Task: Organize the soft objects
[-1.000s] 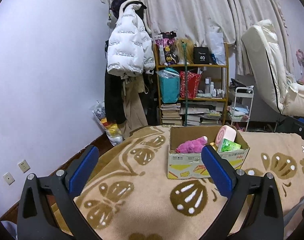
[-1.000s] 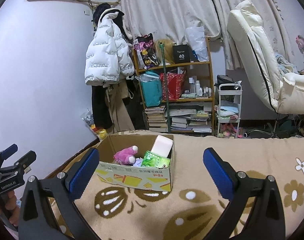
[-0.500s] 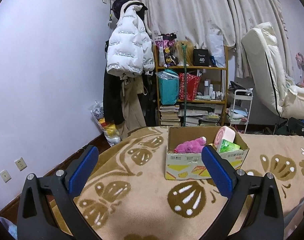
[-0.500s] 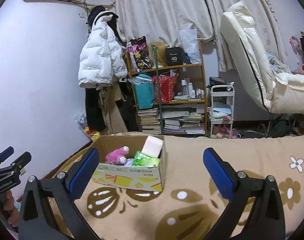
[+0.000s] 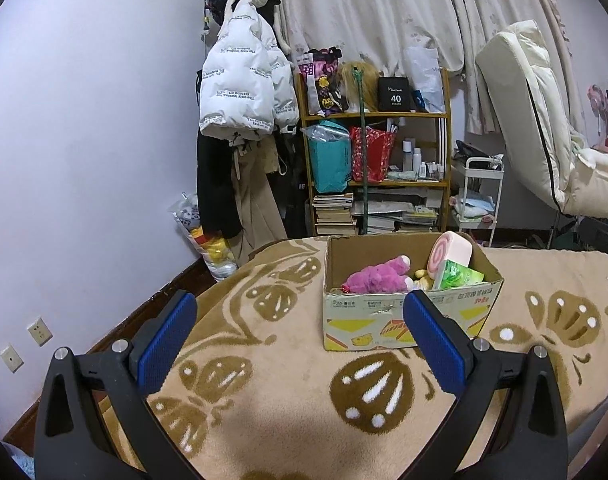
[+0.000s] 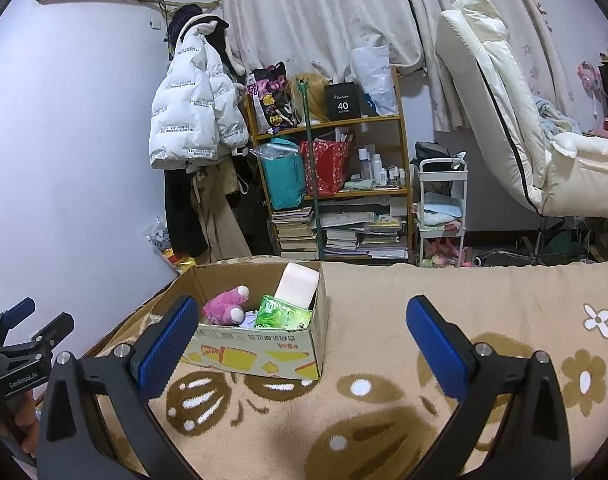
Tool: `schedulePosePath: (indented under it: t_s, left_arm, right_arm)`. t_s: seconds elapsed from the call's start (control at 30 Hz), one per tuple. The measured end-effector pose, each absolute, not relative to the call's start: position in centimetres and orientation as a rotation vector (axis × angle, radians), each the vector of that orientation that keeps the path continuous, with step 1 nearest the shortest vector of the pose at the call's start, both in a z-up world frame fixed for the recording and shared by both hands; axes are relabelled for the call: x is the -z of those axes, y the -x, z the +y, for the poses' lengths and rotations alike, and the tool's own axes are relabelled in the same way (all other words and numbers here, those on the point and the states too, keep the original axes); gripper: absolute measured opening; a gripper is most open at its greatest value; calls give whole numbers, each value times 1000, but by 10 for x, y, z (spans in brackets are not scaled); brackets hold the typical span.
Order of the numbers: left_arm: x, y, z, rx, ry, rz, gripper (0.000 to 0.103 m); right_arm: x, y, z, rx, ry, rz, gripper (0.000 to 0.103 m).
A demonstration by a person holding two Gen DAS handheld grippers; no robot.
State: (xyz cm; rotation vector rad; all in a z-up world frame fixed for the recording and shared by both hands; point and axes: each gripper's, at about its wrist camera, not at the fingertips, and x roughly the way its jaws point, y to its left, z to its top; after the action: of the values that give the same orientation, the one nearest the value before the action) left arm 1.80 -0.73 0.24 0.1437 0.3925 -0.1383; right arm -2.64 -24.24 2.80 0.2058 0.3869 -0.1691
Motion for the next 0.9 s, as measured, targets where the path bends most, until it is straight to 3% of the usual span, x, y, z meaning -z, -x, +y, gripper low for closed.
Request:
schedulePosePath:
  t_s: [0.9]
  left_arm:
    - [8, -24, -15, 129, -175, 422, 102]
  right_arm:
    - [-18, 15, -230, 151, -138, 435, 103]
